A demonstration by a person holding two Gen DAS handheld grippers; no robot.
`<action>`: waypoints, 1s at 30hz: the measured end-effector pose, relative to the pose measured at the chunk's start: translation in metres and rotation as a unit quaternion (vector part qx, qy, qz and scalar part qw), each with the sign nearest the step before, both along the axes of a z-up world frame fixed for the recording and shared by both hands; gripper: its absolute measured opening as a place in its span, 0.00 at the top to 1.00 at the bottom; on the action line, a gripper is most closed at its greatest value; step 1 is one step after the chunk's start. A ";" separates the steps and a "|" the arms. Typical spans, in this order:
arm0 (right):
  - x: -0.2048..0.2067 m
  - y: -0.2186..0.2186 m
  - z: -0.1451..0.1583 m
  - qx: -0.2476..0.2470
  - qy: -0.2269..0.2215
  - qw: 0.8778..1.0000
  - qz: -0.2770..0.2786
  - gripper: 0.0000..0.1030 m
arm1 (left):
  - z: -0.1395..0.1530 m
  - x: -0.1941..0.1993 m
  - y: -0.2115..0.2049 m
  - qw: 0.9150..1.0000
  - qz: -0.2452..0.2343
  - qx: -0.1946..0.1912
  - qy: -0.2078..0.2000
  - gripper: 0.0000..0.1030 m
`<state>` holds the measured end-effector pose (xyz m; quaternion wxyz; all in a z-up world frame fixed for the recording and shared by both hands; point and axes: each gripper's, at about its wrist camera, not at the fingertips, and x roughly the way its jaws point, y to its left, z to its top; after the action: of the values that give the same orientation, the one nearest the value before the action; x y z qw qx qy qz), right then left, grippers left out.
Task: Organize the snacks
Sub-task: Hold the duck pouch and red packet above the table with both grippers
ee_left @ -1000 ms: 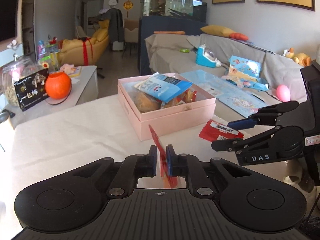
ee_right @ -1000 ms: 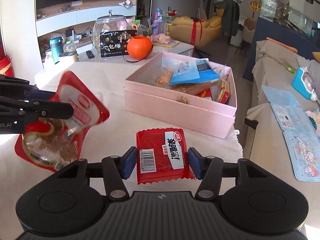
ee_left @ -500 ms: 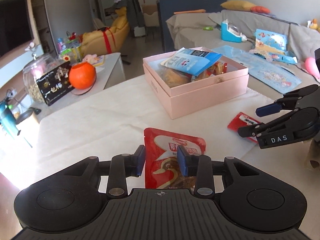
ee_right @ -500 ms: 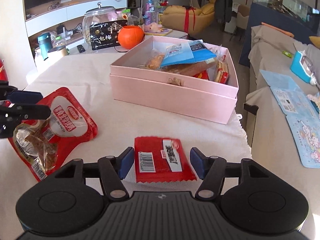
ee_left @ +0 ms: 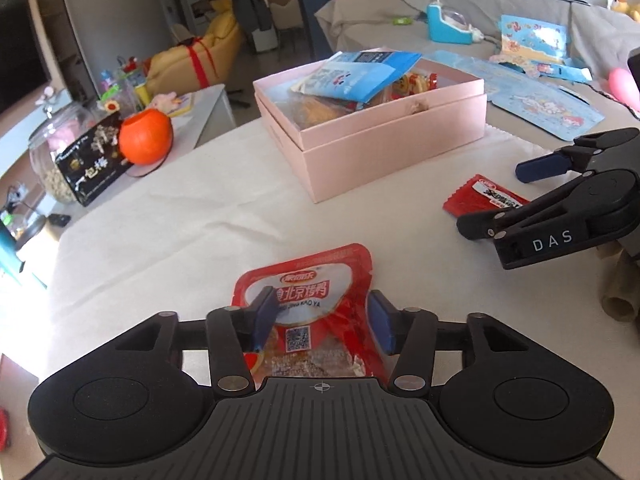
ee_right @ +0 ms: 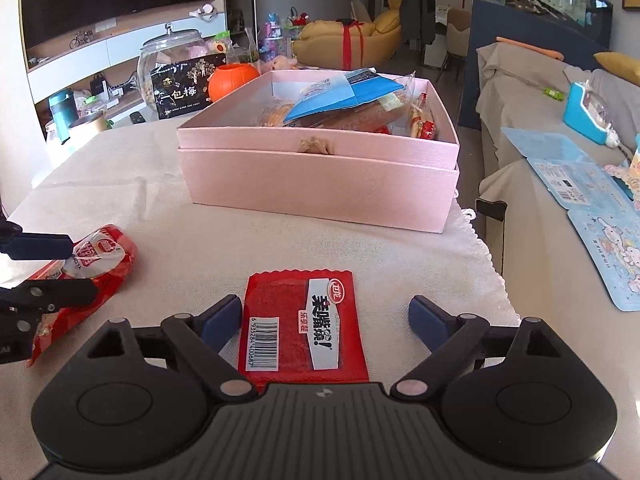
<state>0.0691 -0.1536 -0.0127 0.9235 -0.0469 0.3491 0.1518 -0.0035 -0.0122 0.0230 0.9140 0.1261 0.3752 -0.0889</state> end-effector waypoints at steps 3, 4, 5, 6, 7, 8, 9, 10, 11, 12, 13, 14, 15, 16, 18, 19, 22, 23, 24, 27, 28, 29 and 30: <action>0.000 0.001 0.000 0.001 0.000 1.000 0.001 0.11 | -0.004 0.007 0.001 1.000 -0.008 -0.012 0.023 0.18; 0.000 0.001 0.000 0.001 0.001 1.000 0.001 0.10 | -0.007 0.009 0.000 0.999 -0.011 -0.010 0.028 0.13; 0.000 0.001 0.000 0.001 0.001 1.000 0.002 0.10 | -0.008 0.009 0.000 1.000 -0.012 -0.008 0.028 0.11; 0.000 0.001 0.000 0.002 0.001 1.000 0.002 0.10 | -0.008 0.010 0.001 0.999 -0.012 -0.013 0.027 0.11; 0.000 0.001 0.000 0.002 0.001 1.000 0.002 0.10 | -0.008 0.010 0.004 0.999 -0.011 -0.018 0.027 0.11; 0.000 0.001 0.000 0.002 0.001 1.000 0.003 0.09 | -0.007 0.010 0.008 0.999 -0.007 -0.024 0.027 0.12; 0.000 0.001 0.000 0.002 0.001 1.000 0.003 0.09 | -0.007 0.010 0.011 0.999 0.000 -0.028 0.027 0.13; 0.000 0.001 0.000 0.002 0.001 1.000 0.003 0.09 | -0.007 0.011 0.015 0.999 0.006 -0.029 0.025 0.16; 0.000 0.001 0.000 0.003 0.001 1.000 0.003 0.09 | -0.007 0.012 0.019 0.999 0.014 -0.025 0.025 0.17; 0.000 0.001 0.000 0.003 0.001 1.000 0.003 0.09 | -0.008 0.013 0.023 0.999 0.020 -0.023 0.027 0.15; 0.000 0.002 0.000 0.003 0.002 1.000 0.003 0.09 | -0.009 0.014 0.027 0.999 0.021 -0.030 0.030 0.13; 0.000 0.002 0.000 0.003 0.002 1.000 0.003 0.09 | -0.010 0.016 0.032 0.999 0.019 -0.038 0.032 0.13; 0.000 0.002 0.000 0.003 0.002 1.000 0.004 0.08 | -0.010 0.018 0.035 0.998 0.015 -0.043 0.035 0.12; 0.000 0.002 0.000 0.002 0.002 1.000 0.004 0.08 | -0.010 0.020 0.038 0.998 0.012 -0.050 0.039 0.11; 0.000 0.003 0.000 0.000 0.003 1.000 0.006 0.07 | -0.012 0.025 0.046 0.996 0.013 -0.068 0.048 0.09; 0.000 0.003 0.000 0.000 0.003 1.000 0.006 0.07 | -0.012 0.026 0.049 0.996 0.013 -0.073 0.047 0.08; 0.000 0.003 0.000 0.000 0.003 1.000 0.007 0.07 | -0.013 0.025 0.055 0.996 0.013 -0.075 0.046 0.09; 0.000 0.003 0.000 -0.001 0.003 1.000 0.007 0.06 | -0.013 0.024 0.055 0.996 0.009 -0.075 0.048 0.09; 0.000 0.003 0.000 -0.001 0.004 1.000 0.008 0.06 | -0.012 0.023 0.056 0.996 0.008 -0.075 0.050 0.09; 0.001 0.004 0.000 -0.001 0.005 1.000 0.009 0.06 | -0.011 0.022 0.057 0.995 0.001 -0.079 0.061 0.09; 0.001 0.004 0.000 -0.001 0.005 1.000 0.010 0.05 | -0.011 0.021 0.057 0.995 -0.001 -0.078 0.063 0.09; 0.001 0.005 0.000 -0.001 0.005 1.000 0.010 0.05 | -0.011 0.020 0.056 0.995 -0.003 -0.078 0.064 0.09; 0.001 0.005 -0.001 -0.001 0.006 1.000 0.011 0.04 | -0.011 0.018 0.056 0.995 -0.005 -0.078 0.064 0.09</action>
<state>0.0701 -0.1490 -0.0133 0.9196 -0.0508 0.3542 0.1623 0.0148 0.0443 0.0118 0.8945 0.0506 0.4246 -0.1308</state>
